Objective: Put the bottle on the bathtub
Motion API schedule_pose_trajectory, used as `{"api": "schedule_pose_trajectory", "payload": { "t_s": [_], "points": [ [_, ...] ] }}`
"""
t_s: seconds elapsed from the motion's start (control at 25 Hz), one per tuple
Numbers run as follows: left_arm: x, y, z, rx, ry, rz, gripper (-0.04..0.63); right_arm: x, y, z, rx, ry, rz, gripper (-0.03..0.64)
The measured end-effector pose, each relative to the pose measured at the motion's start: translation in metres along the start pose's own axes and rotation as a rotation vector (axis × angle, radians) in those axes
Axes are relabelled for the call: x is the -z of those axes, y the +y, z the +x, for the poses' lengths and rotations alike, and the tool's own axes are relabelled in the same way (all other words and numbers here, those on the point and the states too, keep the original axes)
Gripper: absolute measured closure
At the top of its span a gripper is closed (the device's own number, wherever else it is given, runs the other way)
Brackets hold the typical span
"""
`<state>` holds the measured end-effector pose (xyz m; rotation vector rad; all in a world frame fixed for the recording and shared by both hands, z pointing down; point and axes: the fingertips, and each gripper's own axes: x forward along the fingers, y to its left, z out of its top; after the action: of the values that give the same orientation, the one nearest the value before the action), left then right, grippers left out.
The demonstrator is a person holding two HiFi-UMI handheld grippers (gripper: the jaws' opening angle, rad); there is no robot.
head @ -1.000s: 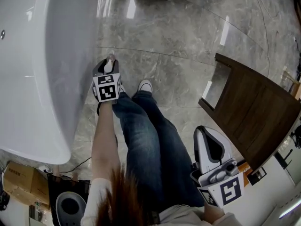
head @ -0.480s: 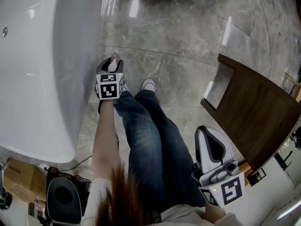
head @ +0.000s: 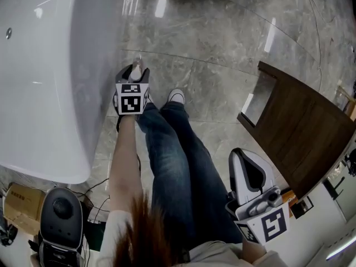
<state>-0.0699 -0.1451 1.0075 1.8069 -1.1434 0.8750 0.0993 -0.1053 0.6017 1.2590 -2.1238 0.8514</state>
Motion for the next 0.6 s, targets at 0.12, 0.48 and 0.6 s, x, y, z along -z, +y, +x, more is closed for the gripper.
{"api": "schedule_pose_trajectory", "payload": {
  "t_s": [0.12,0.48,0.6],
  "points": [
    [-0.009,-0.002,-0.008,-0.006,-0.005,0.008,0.341,-0.005,0.005,-0.004,-0.007,0.000,0.012,0.618],
    [-0.048,-0.016,-0.049,0.000,-0.080,0.040,0.376,-0.016,0.021,-0.026,-0.018,-0.004,0.038,0.618],
    [-0.062,-0.020,-0.065,-0.010,-0.105,0.051,0.414,-0.019,0.024,-0.034,-0.024,-0.011,0.050,0.618]
  ]
}}
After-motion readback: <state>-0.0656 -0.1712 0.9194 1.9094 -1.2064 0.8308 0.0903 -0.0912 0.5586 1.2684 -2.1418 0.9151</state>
